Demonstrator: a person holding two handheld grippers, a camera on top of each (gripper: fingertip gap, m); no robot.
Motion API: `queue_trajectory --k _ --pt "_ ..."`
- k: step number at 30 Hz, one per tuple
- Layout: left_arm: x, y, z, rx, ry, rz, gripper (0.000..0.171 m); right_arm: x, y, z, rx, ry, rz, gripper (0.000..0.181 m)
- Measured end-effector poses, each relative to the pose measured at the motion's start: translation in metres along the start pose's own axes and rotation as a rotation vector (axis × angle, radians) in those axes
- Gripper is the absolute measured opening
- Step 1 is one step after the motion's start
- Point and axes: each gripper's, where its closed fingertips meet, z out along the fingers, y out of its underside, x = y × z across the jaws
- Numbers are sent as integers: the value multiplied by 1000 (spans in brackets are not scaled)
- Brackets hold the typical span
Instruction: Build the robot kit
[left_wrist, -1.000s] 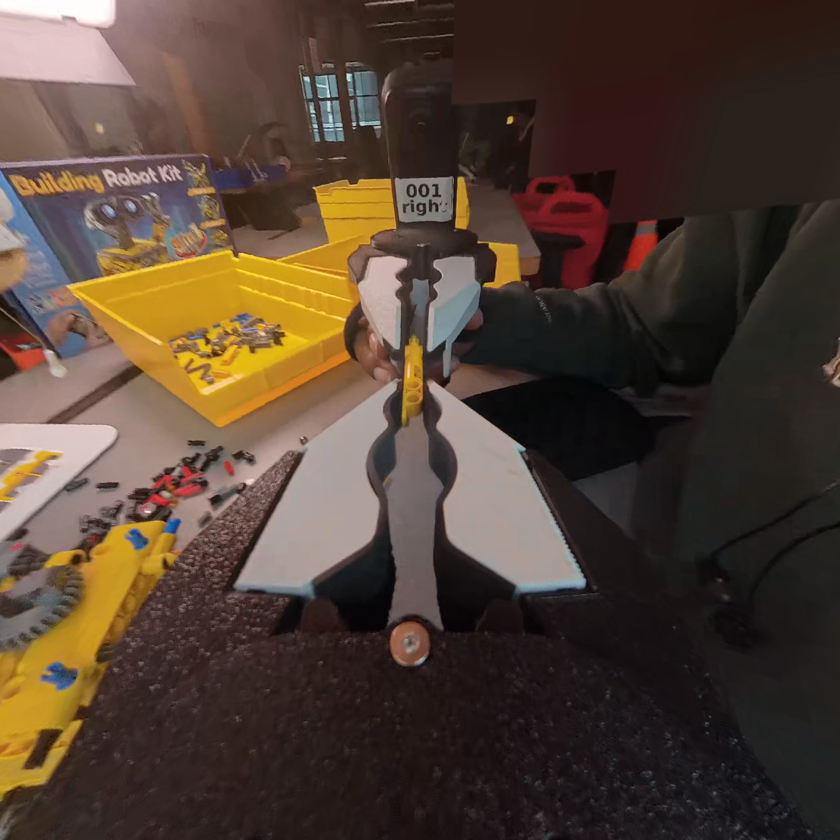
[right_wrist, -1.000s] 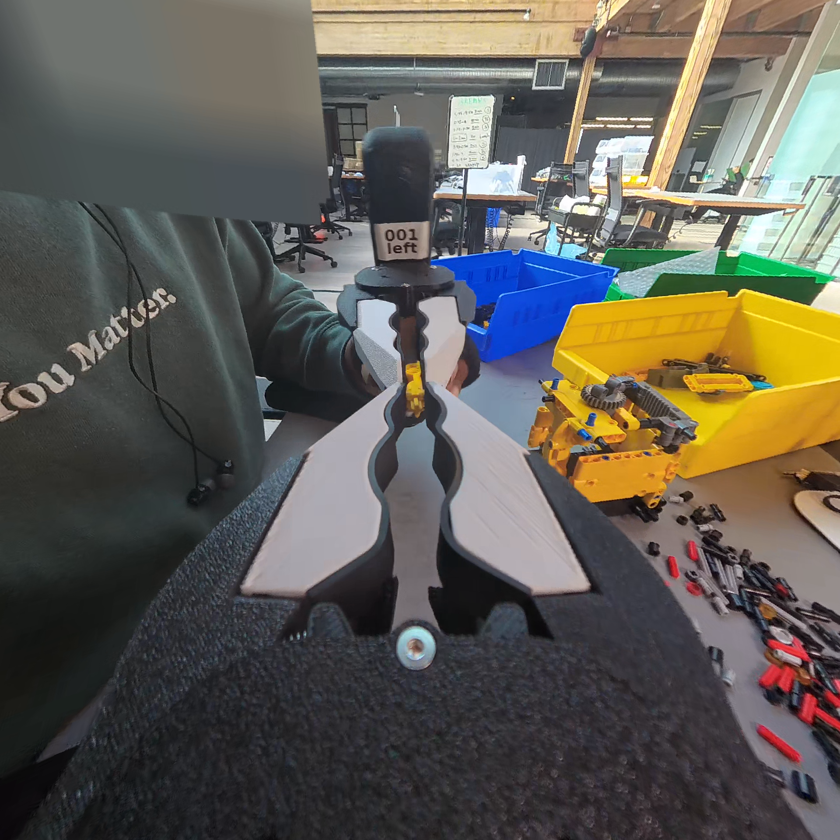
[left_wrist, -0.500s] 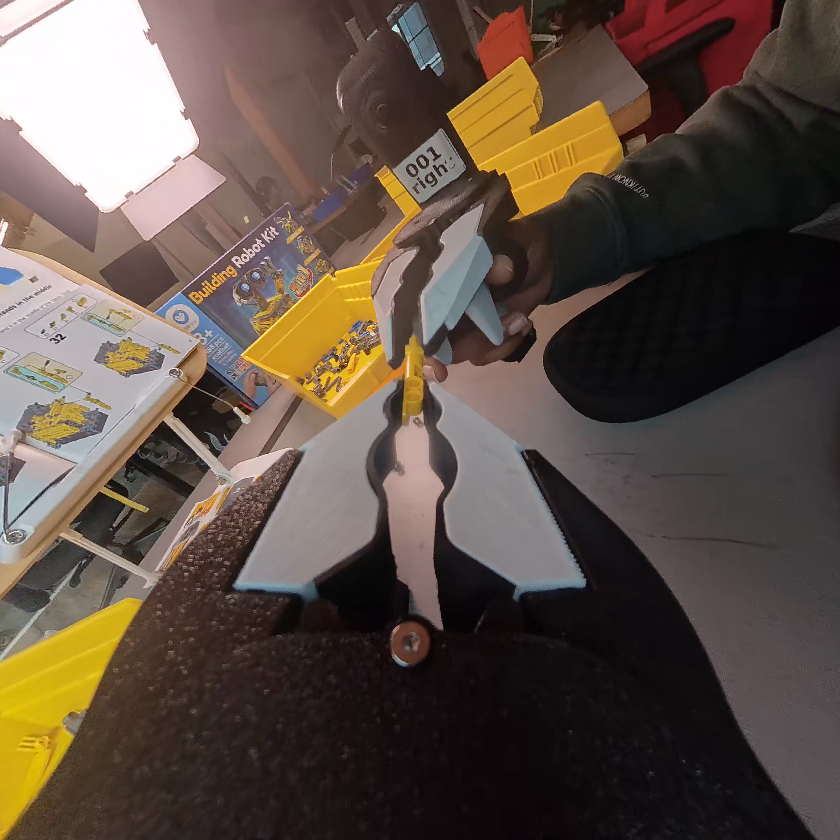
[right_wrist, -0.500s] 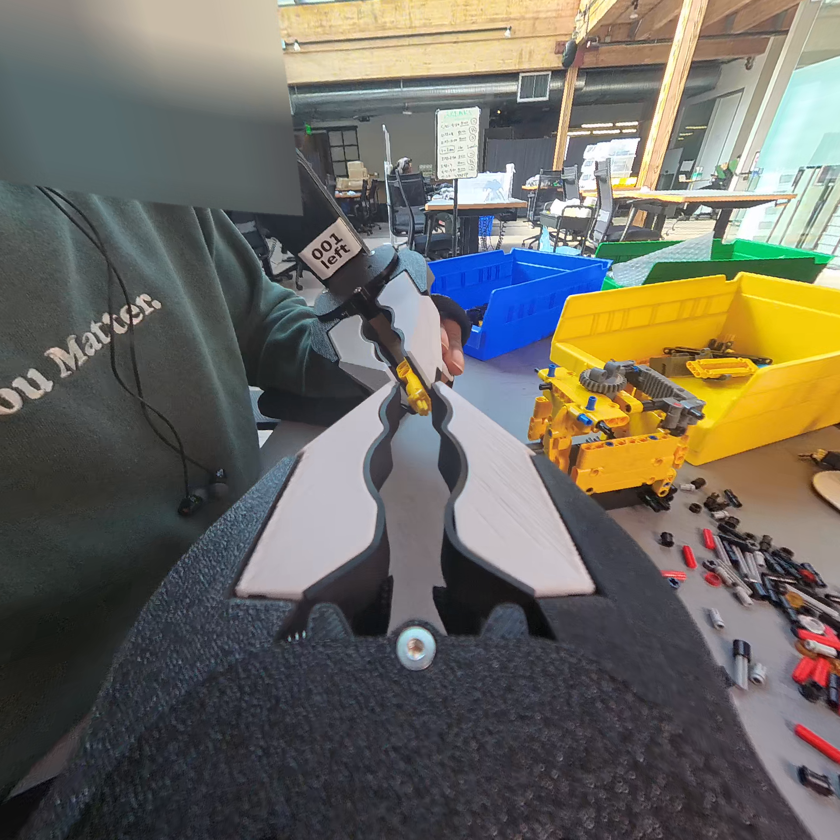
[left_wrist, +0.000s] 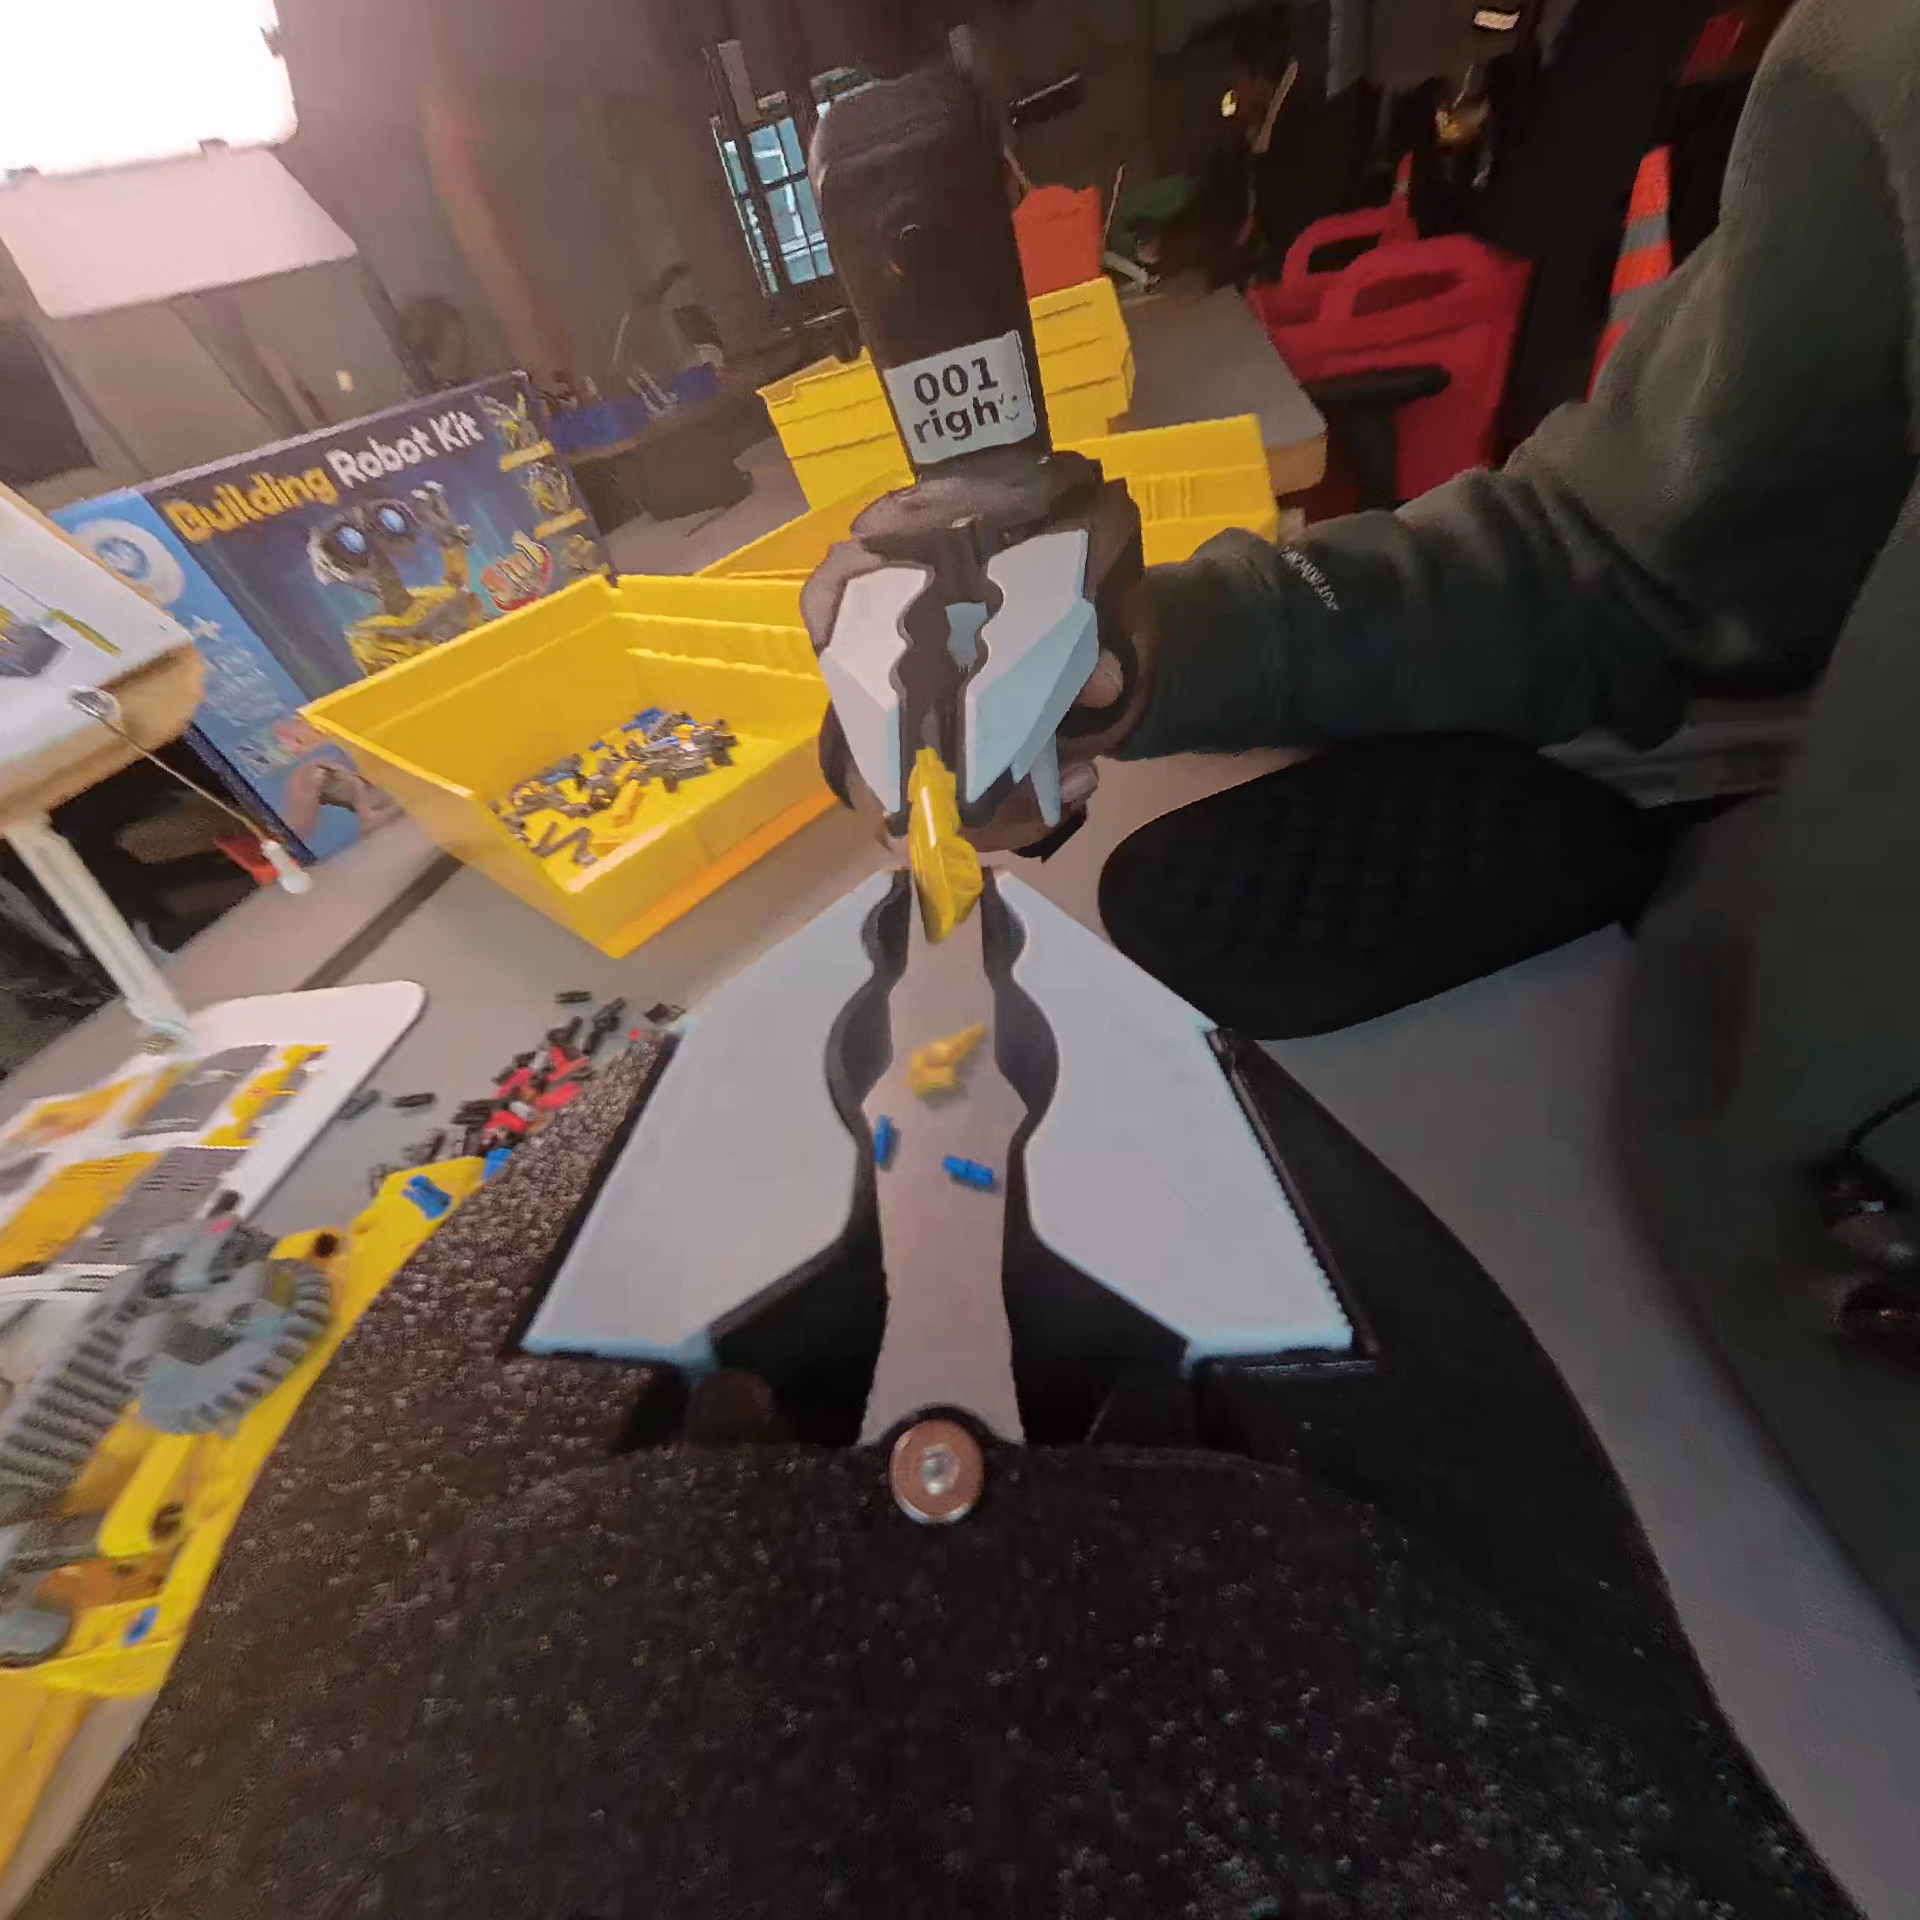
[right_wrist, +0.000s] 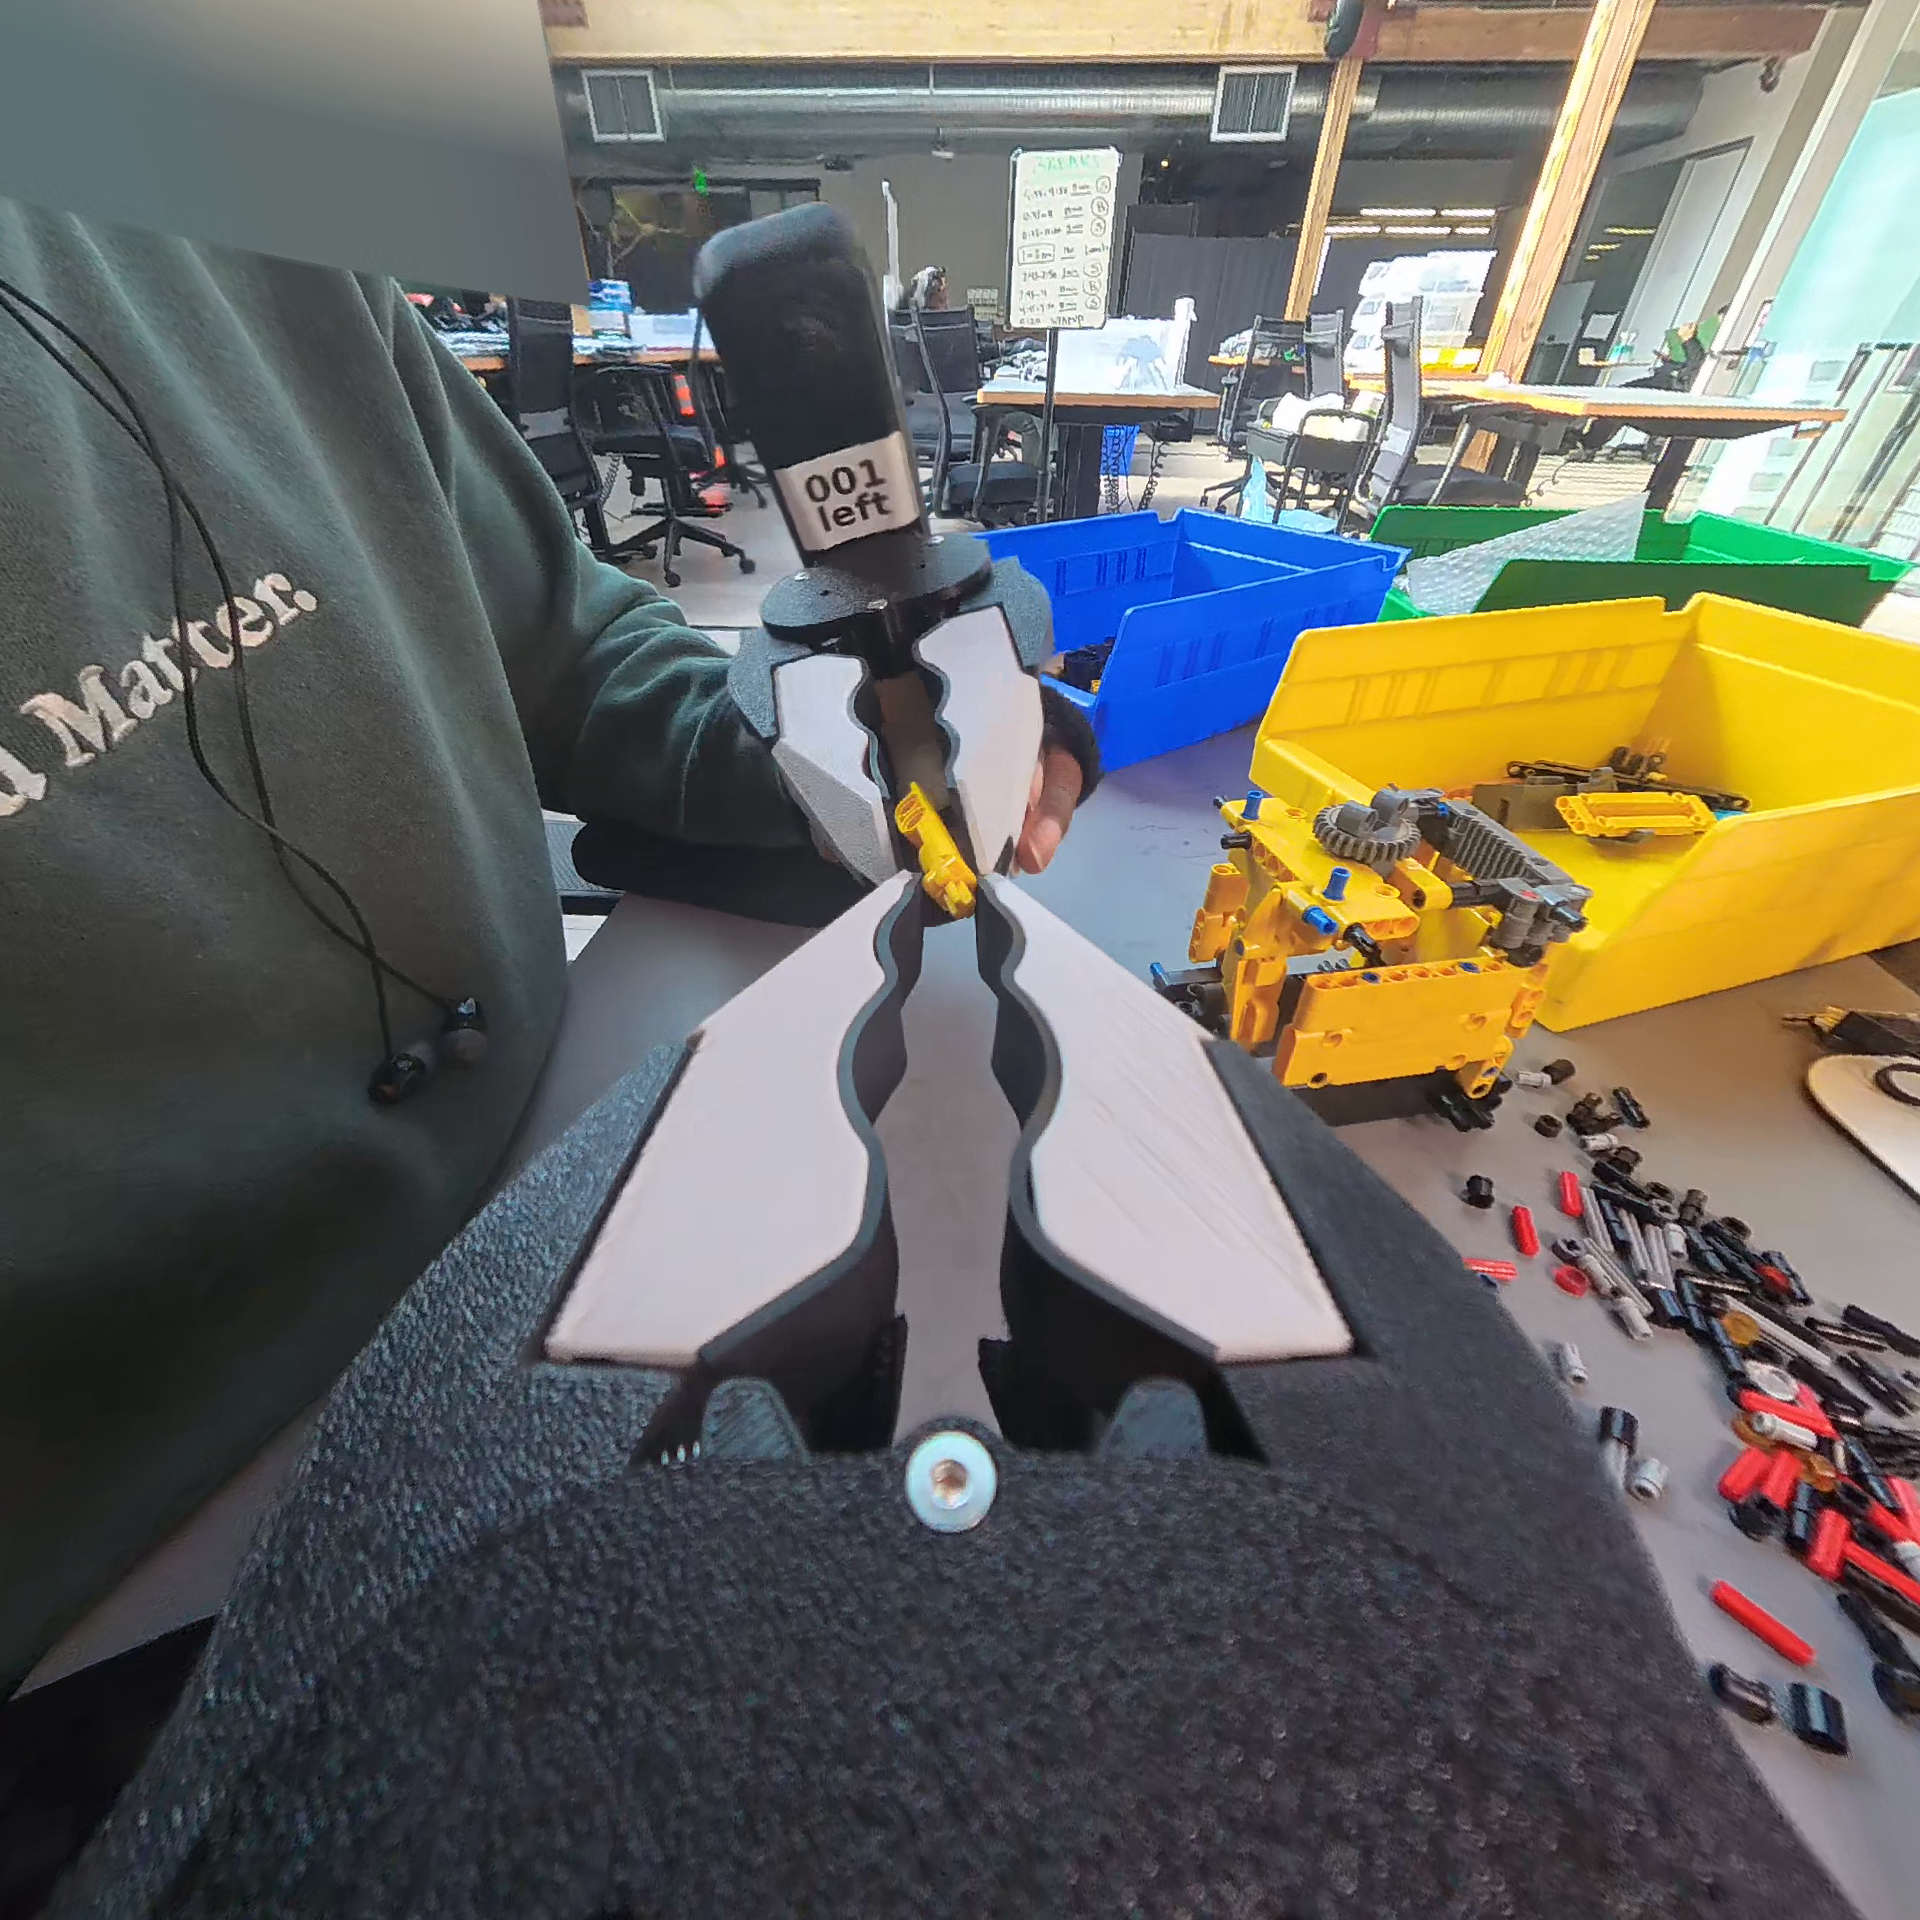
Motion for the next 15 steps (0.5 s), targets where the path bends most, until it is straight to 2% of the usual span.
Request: queue_trajectory --k 9,15 --pt "-3 -5 -2 129 243 -562 21 5 0 -12 -28 28 -72 8" --pt "1 -7 -1 156 308 -656 17 4 4 -11 -38 28 -122 8"
